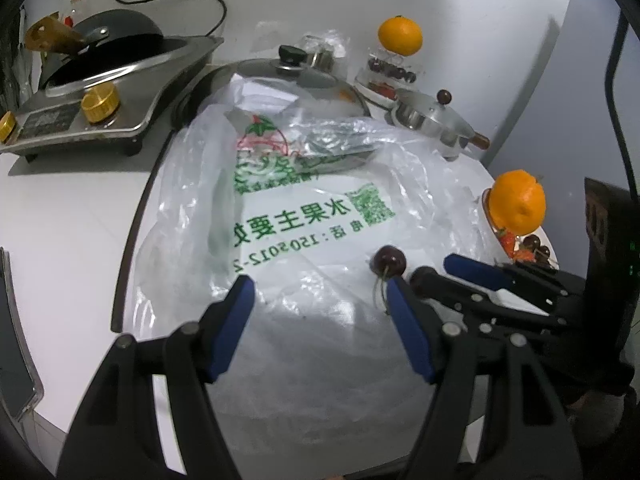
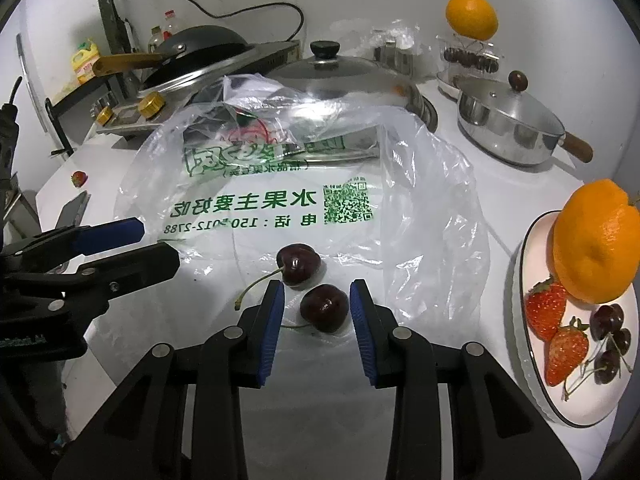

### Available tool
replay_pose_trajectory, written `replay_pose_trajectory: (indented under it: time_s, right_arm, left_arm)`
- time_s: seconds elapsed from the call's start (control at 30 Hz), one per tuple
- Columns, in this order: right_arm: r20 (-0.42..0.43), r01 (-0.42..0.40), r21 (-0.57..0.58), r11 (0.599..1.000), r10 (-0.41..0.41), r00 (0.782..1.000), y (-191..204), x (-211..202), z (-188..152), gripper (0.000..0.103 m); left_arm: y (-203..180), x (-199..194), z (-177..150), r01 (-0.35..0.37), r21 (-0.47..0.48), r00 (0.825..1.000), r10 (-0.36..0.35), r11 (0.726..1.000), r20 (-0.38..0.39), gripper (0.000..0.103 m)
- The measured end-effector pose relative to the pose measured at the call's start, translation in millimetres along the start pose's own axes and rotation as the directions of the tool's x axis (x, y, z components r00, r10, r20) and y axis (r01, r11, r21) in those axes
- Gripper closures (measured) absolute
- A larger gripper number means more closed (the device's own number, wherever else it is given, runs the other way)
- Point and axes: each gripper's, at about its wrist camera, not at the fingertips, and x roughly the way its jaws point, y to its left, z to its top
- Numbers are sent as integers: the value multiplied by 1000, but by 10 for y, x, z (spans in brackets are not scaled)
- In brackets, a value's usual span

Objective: Organize fruits
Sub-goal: 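Grasp a dark cherry with the right gripper while the left gripper grasps another cherry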

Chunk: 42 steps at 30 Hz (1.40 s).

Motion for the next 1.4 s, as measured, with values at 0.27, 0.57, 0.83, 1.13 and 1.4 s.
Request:
replay_pose_trajectory:
  time_s: [0.27,0.57,0.83,1.13,1.4]
  right_arm:
    - [-20,-19,5,1000,19,1000,-37,103,-20,67]
    - [-24,-42,0,999,42,999,-99,144,-58,71]
    - [20,-53,6,999,53,998,-229,14,-20,72]
    - [77,-43,54,998,39,996,-494,-85,37,72]
    - [81,-50,78,996,44,996,-643,-50,58,72]
  left_arm:
    - [-40,92,26,-9,12,1000,9,1000,-17,33]
    - [-150,157,59,-19,37,999,20,999,-33,33]
    - [-291,252,114,-31,61,998,34,998,-44,33]
    - [-460,476,150,-64,119,994,73,991,-78,33]
    - [-562,650,190,-85,158,991,100,984,-90,33]
